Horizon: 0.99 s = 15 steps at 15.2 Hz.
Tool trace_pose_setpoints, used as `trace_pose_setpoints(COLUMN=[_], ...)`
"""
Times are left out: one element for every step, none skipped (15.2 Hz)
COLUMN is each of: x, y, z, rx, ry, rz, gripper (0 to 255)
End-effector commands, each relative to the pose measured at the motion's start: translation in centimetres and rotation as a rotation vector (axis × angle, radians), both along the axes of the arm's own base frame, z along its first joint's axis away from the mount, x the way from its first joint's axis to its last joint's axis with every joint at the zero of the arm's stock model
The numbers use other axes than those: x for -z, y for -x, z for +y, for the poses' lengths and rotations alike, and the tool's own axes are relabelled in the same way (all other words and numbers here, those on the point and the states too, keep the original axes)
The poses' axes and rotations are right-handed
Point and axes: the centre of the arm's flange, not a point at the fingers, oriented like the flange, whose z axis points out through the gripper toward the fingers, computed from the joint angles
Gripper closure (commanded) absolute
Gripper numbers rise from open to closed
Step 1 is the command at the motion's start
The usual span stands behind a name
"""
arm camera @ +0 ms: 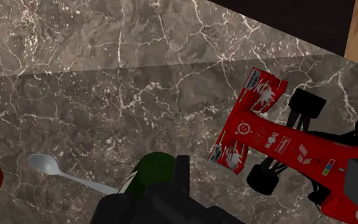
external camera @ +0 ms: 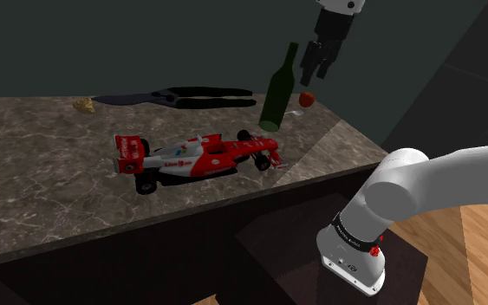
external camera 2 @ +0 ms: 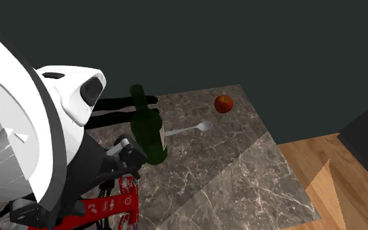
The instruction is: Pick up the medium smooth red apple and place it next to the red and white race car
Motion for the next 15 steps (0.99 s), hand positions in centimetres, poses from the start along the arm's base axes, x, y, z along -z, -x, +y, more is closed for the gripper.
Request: trace_pose_setpoints(x=[0.0,0.5,0.9,1.4,1.9,2.3,2.8,3.3,3.8,4.2,4.7,5.2,5.7,6.2,6.6], y=[0.0,-0.2,-0.3,-0.5,-0.7,-0.9,-1.2,-1.4,-1.6,-1.9,-2.2,-2.5,-2.8,-3.1,-3.4], z=[0.0,-1.2,-2.5,-3.7,-4.9,-6.2,-7.4,-8.6,-9.8,-11.1,-12.3,-13.5,-14.7,-15.9,-17.1], rx=[0.000,-0.009,-0.019,-0.028,-0.038,-0.047,-0.056,-0.066,-0.075,-0.085,-0.094,-0.103,-0.113,-0.122,-0.132], ry=[0.000,-0.001,-0.002,-0.003,-0.004,-0.005,-0.007,-0.008,-0.009,-0.010,-0.011,-0.012,-0.013,-0.014,-0.015], rz=[0.000,-0.001,-0.002,-0.003,-0.004,-0.005,-0.006,-0.008,-0.009,-0.010,-0.011,-0.012,-0.013,-0.014,-0.015], gripper=[0,0,0,0,0,0,0,0,0,0,0,0,0,0,0])
